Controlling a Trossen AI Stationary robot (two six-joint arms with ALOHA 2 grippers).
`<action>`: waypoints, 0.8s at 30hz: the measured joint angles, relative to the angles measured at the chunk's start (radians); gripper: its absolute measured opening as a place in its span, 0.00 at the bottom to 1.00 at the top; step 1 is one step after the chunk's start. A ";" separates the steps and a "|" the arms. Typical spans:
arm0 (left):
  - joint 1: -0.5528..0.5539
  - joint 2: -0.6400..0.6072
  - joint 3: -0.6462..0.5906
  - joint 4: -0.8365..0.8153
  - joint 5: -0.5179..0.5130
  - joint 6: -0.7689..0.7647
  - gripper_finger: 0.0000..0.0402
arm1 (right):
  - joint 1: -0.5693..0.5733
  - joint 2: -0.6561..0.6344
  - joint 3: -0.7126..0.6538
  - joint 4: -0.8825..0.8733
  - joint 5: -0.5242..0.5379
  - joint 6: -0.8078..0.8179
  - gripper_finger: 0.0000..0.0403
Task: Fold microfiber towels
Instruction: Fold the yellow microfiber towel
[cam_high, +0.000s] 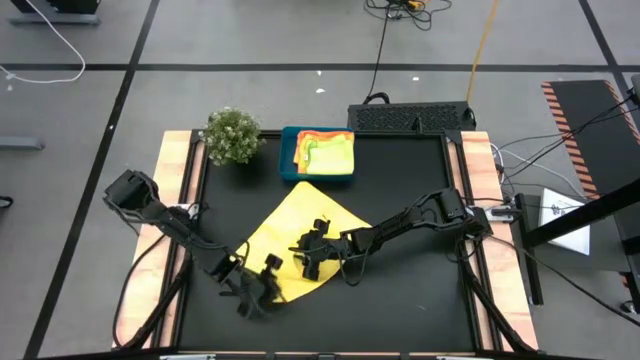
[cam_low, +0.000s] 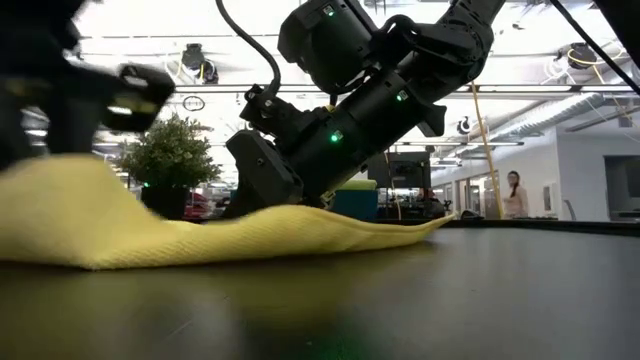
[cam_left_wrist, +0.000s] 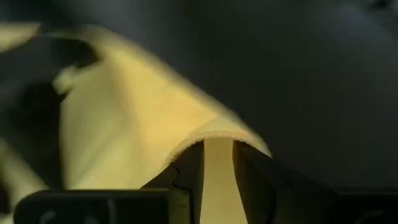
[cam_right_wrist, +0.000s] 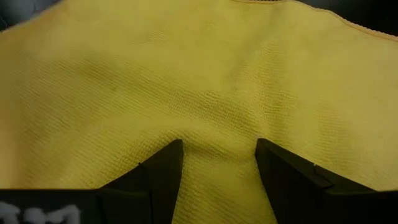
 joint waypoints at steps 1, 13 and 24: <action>-0.016 0.000 0.000 0.027 0.017 0.016 0.22 | 0.000 0.000 0.000 0.000 0.000 0.001 0.49; -0.184 0.000 0.000 0.153 0.157 0.162 0.22 | 0.000 0.000 0.000 0.000 0.001 0.002 0.49; -0.158 -0.044 0.000 0.043 -0.004 0.131 0.22 | 0.000 0.000 0.000 0.002 0.003 0.001 0.49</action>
